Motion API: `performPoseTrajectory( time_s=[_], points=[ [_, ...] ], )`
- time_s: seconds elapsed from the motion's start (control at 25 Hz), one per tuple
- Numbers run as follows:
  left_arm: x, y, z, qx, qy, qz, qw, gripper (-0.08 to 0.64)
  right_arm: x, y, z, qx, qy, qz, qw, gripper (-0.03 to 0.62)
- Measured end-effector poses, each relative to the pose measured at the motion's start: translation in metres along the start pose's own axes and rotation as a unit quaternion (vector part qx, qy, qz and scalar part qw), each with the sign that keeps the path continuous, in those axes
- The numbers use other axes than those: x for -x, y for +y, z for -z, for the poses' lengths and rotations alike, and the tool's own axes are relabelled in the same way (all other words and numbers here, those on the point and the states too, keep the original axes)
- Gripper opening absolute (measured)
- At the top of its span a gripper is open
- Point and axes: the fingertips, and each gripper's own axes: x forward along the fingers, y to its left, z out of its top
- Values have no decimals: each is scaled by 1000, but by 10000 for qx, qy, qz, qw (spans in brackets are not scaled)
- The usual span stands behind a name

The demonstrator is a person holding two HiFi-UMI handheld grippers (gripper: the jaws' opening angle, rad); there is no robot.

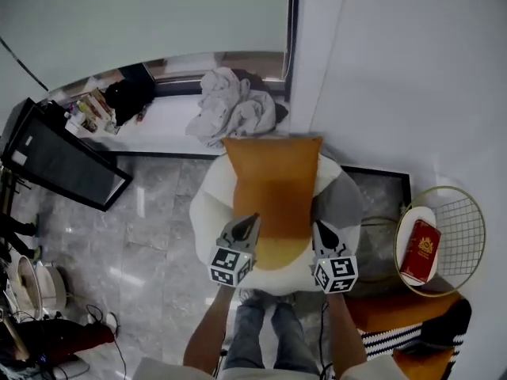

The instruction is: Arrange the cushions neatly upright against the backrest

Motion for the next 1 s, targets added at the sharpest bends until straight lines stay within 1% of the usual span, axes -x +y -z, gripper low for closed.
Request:
performPoseTrajectory(
  time_s=[0.2, 0.36, 0.56, 0.76, 0.88, 1.0],
  points=[
    [33, -34, -53, -228, -88, 106, 9996, 29, 44, 25, -54, 62, -233, -38, 9997, 26],
    [59, -56, -89, -386, -306, 142, 9987, 29, 73, 44, -88, 161, -389, -67, 9991, 26],
    [80, -69, -121, -429, -594, 114, 9972, 29, 91, 55, -124, 393, -571, -119, 9975, 26],
    [97, -85, -128, -436, -676, -75, 9967, 29, 115, 51, -129, 472, -639, -197, 9966, 26],
    [96, -84, -135, -455, -719, -148, 9963, 29, 116, 46, -132, 482, -633, -221, 9966, 26],
    [102, -82, -135, -443, -682, -211, 9965, 29, 118, 47, -132, 492, -593, -242, 9967, 26]
  ],
)
